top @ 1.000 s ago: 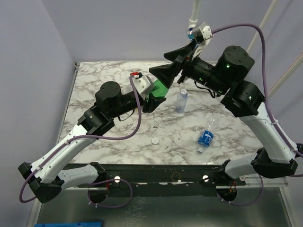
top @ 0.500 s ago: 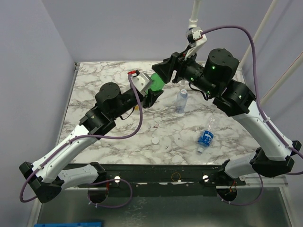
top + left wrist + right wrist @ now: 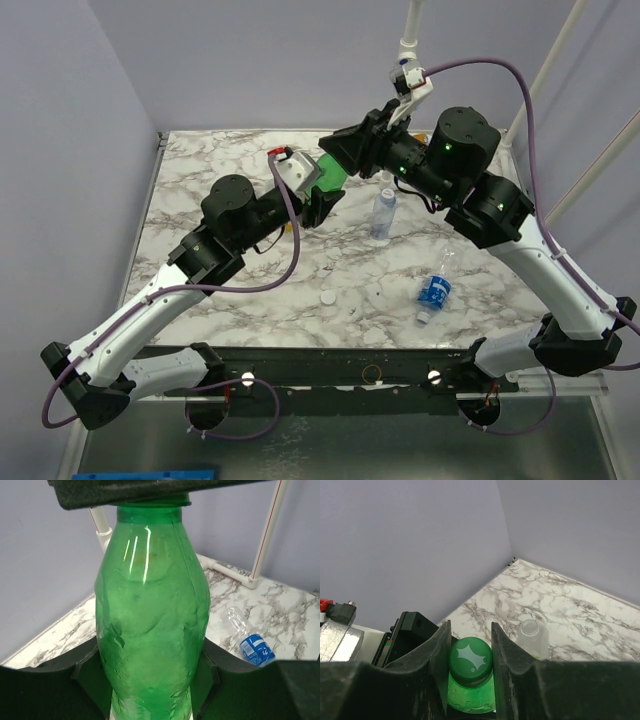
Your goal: Unscrew the bottle caps
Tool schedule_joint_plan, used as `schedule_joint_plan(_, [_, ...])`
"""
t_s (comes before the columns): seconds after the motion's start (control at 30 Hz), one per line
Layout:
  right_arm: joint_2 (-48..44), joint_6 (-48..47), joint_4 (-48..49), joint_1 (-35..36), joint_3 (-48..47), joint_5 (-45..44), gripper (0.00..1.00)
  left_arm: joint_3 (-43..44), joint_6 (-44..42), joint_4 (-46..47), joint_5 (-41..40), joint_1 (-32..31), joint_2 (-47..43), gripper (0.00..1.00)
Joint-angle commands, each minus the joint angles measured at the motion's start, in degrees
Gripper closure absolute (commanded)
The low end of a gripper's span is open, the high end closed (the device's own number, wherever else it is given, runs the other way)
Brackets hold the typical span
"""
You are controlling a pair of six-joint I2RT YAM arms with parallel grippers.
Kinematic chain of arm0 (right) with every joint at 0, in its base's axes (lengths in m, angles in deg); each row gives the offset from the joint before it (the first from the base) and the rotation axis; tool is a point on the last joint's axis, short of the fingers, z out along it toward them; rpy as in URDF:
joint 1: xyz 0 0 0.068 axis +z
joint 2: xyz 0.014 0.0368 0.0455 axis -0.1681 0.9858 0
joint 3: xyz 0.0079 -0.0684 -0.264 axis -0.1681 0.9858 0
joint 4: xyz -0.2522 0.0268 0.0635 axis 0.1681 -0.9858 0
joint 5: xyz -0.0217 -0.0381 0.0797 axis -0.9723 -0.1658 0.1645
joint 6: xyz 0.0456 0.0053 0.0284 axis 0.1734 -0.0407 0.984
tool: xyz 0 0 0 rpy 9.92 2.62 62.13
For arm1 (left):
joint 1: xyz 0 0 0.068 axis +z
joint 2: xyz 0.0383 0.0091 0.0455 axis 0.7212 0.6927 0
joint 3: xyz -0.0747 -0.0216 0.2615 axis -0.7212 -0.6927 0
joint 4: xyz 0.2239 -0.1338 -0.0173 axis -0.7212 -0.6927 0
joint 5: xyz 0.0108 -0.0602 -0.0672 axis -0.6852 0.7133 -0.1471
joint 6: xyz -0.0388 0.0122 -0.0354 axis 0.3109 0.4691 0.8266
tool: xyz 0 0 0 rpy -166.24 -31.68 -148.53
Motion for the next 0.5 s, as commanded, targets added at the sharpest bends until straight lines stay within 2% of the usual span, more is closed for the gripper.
schedule_joint_plan(0.0, [-1.61,-1.23,1.57,-0.16,0.13,5.07,1.00,1.26,3.59,2.41,2.58,0.11,-1.62,1.00])
schedule_joint_plan(0.13, [-3.46,-4.20,4.57,-0.16,0.74,15.67,0.99,3.51,8.02,0.34,10.56,0.13,-2.17,1.00])
schedule_joint_plan(0.27, [-5.40,-6.81,6.99,-0.16,2.31,31.09,1.00,5.06,12.20,-2.17,21.33,0.08,-2.94,1.00])
schedule_joint_plan(0.47, [-4.91,-7.63,5.24,-0.31,1.15,52.19,0.99,6.70,15.65,-4.56,35.49,0.09,-2.98,1.00])
